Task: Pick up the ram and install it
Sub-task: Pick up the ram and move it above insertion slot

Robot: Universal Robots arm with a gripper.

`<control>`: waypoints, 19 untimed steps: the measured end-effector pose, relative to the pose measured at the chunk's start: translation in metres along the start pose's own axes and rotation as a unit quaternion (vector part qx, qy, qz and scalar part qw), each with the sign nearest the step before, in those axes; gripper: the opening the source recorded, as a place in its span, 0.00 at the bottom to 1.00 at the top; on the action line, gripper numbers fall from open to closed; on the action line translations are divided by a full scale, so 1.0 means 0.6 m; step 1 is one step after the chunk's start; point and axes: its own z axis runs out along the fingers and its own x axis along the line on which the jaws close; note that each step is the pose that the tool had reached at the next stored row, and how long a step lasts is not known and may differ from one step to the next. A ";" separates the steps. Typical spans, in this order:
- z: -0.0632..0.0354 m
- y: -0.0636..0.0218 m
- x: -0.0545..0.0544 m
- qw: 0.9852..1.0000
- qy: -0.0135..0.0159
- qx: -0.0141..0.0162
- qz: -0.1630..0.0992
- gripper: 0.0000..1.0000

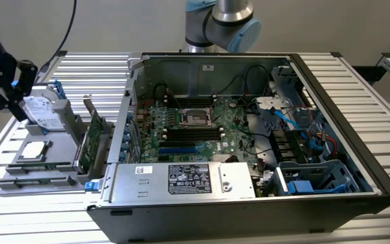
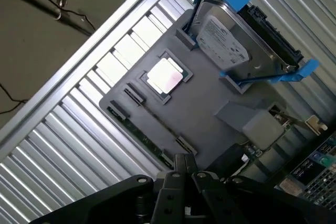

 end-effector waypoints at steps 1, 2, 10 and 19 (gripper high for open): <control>0.001 0.000 0.000 1.000 0.000 0.000 -0.009 0.11; 0.002 0.000 0.000 1.000 0.000 0.000 -0.018 0.11; 0.007 0.000 0.000 0.996 0.001 0.000 -0.091 0.11; 0.010 0.000 0.000 0.985 0.001 0.000 -0.172 0.11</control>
